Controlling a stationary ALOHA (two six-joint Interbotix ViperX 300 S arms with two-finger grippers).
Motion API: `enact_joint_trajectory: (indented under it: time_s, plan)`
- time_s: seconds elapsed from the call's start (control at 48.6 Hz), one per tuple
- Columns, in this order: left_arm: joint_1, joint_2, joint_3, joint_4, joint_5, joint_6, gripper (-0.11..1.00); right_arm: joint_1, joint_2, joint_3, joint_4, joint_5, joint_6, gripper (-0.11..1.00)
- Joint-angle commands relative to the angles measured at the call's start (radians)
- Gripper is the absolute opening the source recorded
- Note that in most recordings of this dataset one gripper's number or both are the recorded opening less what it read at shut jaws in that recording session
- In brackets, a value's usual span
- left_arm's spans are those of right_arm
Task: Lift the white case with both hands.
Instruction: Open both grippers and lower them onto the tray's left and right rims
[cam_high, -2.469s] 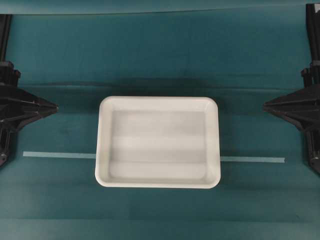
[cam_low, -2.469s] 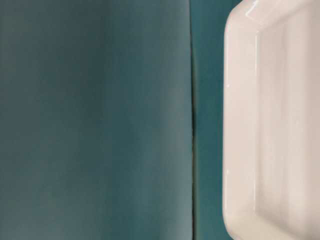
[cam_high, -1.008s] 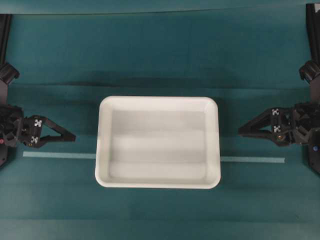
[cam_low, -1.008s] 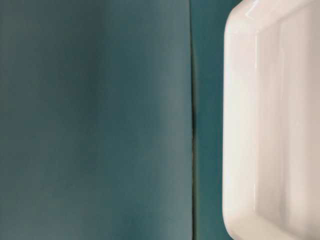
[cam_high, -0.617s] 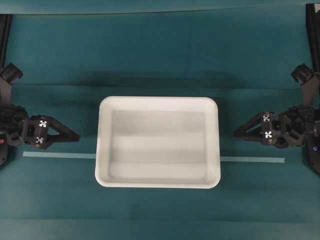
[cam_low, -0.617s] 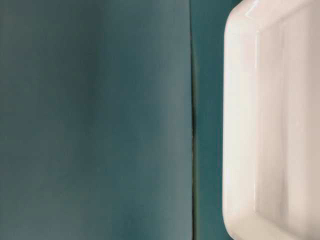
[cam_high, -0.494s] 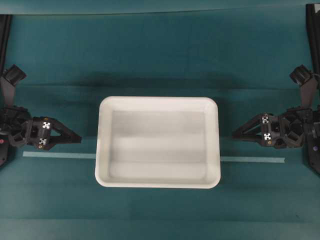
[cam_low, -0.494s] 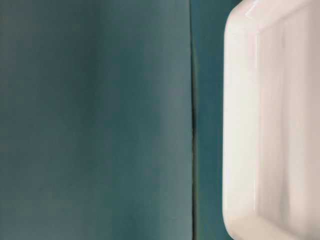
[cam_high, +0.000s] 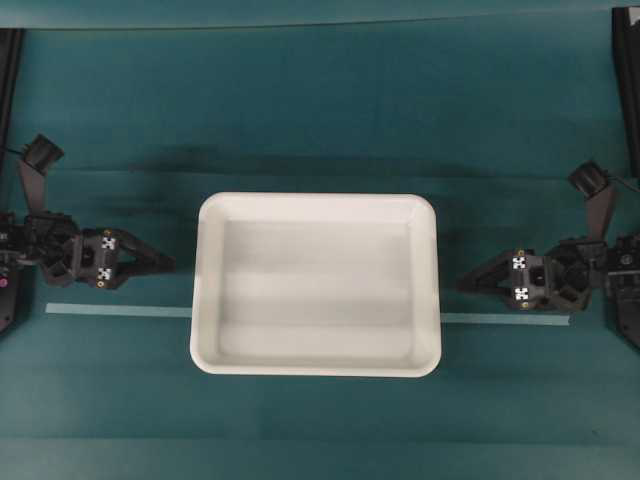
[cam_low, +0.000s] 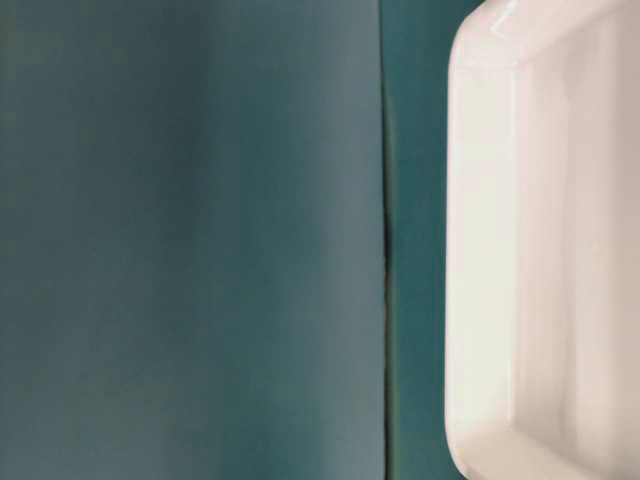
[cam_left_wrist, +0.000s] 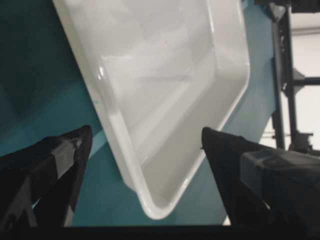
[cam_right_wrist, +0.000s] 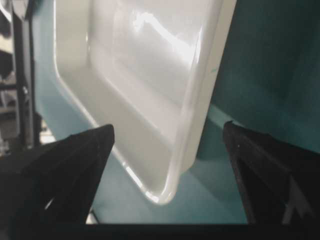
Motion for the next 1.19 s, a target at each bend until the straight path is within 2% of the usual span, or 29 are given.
enact_joint_trajectory:
  time_s: [0.0, 0.185, 0.453, 0.7, 1.049, 1.173]
  plan:
    - [-0.003, 0.081, -0.009, 0.005, -0.074, 0.009, 0.96, 0.011, 0.095, -0.012, 0.002, -0.078, 0.017, 0.93]
    - [-0.002, 0.201, -0.026, 0.003, -0.170, 0.014, 0.96, 0.023, 0.213, -0.014, 0.002, -0.210, 0.064, 0.93]
    - [-0.003, 0.319, -0.083, 0.005, -0.262, 0.023, 0.96, 0.021, 0.304, -0.060, 0.000, -0.276, 0.075, 0.93]
    - [-0.012, 0.331, -0.094, 0.005, -0.272, 0.038, 0.96, -0.003, 0.359, -0.071, 0.002, -0.339, 0.077, 0.93]
    - [-0.035, 0.339, -0.104, 0.003, -0.267, 0.038, 0.95, -0.014, 0.380, -0.101, -0.002, -0.341, 0.075, 0.93]
    - [-0.057, 0.341, -0.100, 0.003, -0.262, 0.038, 0.93, -0.012, 0.380, -0.100, -0.002, -0.341, 0.075, 0.89]
